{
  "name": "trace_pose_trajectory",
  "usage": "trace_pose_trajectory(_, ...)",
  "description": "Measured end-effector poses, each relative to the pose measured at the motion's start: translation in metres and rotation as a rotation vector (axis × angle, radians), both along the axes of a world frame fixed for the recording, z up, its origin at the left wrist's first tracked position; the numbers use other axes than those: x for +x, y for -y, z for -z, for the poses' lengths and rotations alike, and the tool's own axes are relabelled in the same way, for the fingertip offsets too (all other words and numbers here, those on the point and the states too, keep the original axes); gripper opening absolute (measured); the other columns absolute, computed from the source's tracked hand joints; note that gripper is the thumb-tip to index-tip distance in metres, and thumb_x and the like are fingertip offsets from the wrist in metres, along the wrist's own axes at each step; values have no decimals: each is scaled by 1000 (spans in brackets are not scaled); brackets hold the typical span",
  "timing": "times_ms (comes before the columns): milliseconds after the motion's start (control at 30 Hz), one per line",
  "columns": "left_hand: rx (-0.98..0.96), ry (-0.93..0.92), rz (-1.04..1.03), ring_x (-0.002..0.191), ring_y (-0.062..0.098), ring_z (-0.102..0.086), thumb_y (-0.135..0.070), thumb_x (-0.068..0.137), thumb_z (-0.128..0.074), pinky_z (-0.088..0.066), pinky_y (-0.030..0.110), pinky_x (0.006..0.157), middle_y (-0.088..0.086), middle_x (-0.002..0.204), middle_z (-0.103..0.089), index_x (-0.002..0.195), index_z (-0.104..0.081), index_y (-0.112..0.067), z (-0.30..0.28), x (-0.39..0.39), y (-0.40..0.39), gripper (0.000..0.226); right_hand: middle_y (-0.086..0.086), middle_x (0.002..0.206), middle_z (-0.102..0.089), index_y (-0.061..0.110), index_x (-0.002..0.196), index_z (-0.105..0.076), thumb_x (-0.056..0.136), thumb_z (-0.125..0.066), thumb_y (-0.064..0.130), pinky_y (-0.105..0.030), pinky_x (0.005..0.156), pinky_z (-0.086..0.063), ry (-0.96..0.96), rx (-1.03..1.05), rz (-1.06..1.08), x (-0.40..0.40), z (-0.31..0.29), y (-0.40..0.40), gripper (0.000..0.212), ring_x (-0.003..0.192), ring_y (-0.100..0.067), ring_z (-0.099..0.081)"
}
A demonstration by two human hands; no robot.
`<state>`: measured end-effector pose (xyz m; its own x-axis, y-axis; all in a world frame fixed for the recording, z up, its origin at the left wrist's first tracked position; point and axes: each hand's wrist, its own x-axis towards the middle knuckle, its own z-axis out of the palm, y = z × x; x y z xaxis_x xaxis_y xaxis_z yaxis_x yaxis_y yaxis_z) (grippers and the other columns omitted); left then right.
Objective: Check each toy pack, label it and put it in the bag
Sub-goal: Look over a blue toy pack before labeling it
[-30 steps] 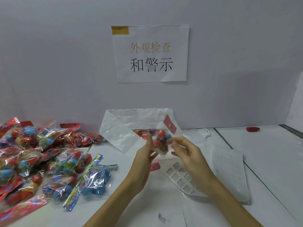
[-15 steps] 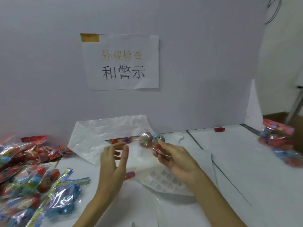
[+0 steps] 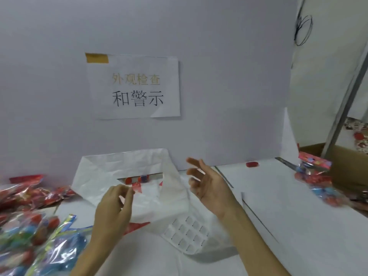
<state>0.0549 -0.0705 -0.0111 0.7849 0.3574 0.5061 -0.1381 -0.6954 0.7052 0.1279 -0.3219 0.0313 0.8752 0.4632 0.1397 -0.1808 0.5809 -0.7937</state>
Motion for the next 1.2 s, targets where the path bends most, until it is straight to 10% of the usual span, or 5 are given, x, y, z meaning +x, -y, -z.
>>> trace_pose_trajectory(267,737,-805,-550,135,36,-38,-60,105,-31,-35,54,105,11,149,-40,143,-41,-21,6,-52,-53,55,-9,98,-80,12,111,-75,109,-51,29,-27,71,-59,329,-793,-155,-15,13,-81,29,87,-29,-77)
trace_pose_trajectory(567,782,-544,-433,120,30,-47,-55,109,-28,-39,43,98,8,136,-47,138,-47,-18,5,-43,-57,51,-16,92,-78,12,105,-77,108,-53,19,-31,68,-62,276,-689,-10,-7,45,-92,25,80,-32,-77)
trace_pose_trajectory(733,428,160,-70,109,25,-53,-48,95,-67,-57,29,79,8,127,-49,122,-61,-14,-4,-5,-23,44,-5,116,-78,16,127,-69,103,-58,39,-32,90,-61,272,-531,-41,-11,44,-93,35,107,-21,-75)
trace_pose_trajectory(967,235,141,258,134,11,-49,-58,82,-80,-49,19,105,0,154,-33,155,-33,-24,23,7,-6,93,-15,105,-79,6,119,-72,96,-69,24,-36,78,-65,146,-390,145,-14,44,-90,30,96,-34,-78)
trace_pose_trajectory(1200,-618,58,186,105,-1,-67,-51,84,-71,-57,16,77,-13,113,-71,126,-61,-33,10,4,-15,47,-24,119,-73,-5,125,-63,104,-56,6,-46,90,-63,19,-226,32,-14,40,-91,24,112,-37,-72)
